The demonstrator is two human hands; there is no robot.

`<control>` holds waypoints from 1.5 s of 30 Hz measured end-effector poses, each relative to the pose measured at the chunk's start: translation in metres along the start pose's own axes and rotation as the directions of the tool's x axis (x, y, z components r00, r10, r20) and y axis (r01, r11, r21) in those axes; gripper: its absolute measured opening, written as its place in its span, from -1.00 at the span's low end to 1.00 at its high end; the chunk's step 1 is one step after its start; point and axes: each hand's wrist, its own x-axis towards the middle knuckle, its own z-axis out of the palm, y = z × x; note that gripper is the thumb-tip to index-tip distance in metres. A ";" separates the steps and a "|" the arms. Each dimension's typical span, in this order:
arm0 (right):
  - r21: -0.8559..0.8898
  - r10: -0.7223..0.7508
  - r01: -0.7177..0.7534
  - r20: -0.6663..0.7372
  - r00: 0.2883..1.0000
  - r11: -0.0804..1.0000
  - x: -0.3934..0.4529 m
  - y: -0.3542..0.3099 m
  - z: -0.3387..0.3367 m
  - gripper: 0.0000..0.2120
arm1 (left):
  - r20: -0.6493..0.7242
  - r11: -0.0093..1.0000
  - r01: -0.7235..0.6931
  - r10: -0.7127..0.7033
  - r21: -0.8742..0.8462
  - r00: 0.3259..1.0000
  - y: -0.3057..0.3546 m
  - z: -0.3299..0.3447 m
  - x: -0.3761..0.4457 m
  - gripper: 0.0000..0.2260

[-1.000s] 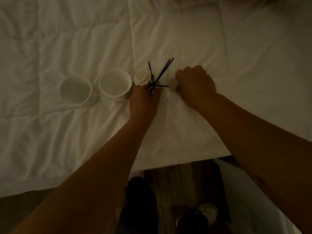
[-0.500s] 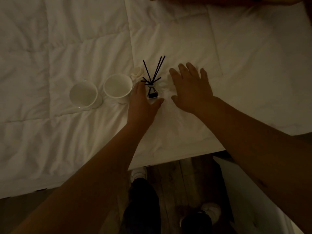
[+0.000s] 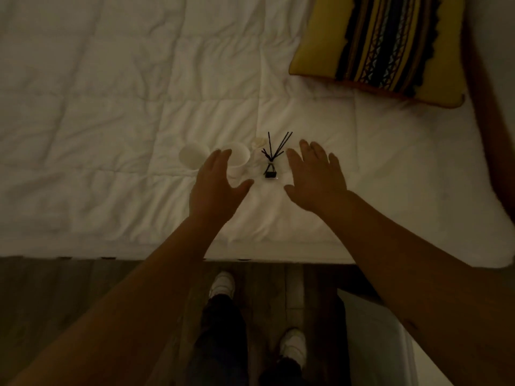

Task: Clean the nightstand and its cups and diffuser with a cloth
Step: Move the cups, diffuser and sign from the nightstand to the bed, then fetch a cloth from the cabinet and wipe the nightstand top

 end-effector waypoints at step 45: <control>-0.179 -0.970 0.970 -0.206 0.128 0.166 -0.325 -0.788 -0.273 -0.21 | -0.671 0.516 0.834 -0.550 0.195 0.497 -0.220 -0.692 -0.489 -0.26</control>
